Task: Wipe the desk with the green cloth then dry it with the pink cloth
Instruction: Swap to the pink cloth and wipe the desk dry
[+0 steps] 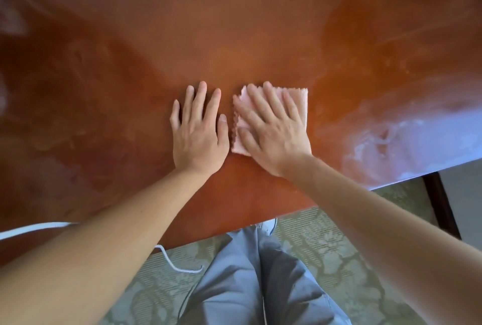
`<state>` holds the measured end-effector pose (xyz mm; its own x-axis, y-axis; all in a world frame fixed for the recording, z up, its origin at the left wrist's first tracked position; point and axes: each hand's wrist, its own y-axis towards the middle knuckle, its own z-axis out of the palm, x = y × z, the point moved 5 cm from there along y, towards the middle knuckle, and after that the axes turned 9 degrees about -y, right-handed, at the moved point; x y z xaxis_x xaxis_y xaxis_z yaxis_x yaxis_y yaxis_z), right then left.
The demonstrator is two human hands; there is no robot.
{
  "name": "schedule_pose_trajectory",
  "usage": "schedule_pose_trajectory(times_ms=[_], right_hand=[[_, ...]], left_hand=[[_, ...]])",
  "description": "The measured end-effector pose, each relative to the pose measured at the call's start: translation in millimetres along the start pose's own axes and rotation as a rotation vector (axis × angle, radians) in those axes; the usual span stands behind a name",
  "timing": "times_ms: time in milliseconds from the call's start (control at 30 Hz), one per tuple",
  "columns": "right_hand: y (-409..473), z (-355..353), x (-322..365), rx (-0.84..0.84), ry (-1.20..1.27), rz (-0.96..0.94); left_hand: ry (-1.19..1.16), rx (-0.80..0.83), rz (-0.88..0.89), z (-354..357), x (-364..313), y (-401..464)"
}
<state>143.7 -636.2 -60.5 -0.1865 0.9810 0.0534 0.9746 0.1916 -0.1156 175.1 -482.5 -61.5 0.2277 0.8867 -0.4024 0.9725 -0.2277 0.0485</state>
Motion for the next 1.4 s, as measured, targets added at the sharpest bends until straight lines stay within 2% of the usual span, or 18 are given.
schedule_pose_trajectory(times_ms=[133, 300, 433, 500, 600, 700, 833, 967, 1233, 1400], right_hand=[[-9.0, 3.2, 14.8, -0.049, 0.040, 0.075], [-87.4, 14.5, 63.6, -0.062, 0.088, -0.053], [-100.7, 15.7, 32.8, -0.063, 0.031, -0.143], [-93.8, 13.4, -8.1, -0.076, 0.010, -0.052], [-69.5, 3.8, -68.6, -0.092, 0.020, 0.206], [-60.4, 2.8, -62.6, -0.121, 0.053, 0.330], [-103.0, 14.6, -15.4, -0.120, 0.085, 0.140], [-115.1, 12.2, -29.4, -0.066, 0.042, -0.001], [-33.4, -3.7, -76.7, -0.056, 0.036, 0.180], [-82.2, 6.8, -53.8, -0.117, 0.061, 0.144]], left_hand=[[-0.014, -0.001, -0.008, -2.3, -1.0, 0.9], [-0.036, 0.013, -0.025, -3.9, -2.7, 0.8], [-0.013, -0.035, -0.051, -9.3, -11.3, 4.7], [-0.004, -0.058, 0.004, -9.7, -27.2, 11.9], [0.001, 0.019, 0.140, 5.3, -60.8, 24.8], [0.011, 0.090, 0.112, 25.8, -76.5, 35.6], [0.034, 0.067, 0.118, 35.0, -74.1, 36.7], [0.023, 0.035, 0.112, 34.2, -74.5, 36.0], [0.028, 0.033, 0.113, 32.9, -76.4, 35.2], [0.013, 0.020, 0.119, 32.3, -76.6, 34.8]])
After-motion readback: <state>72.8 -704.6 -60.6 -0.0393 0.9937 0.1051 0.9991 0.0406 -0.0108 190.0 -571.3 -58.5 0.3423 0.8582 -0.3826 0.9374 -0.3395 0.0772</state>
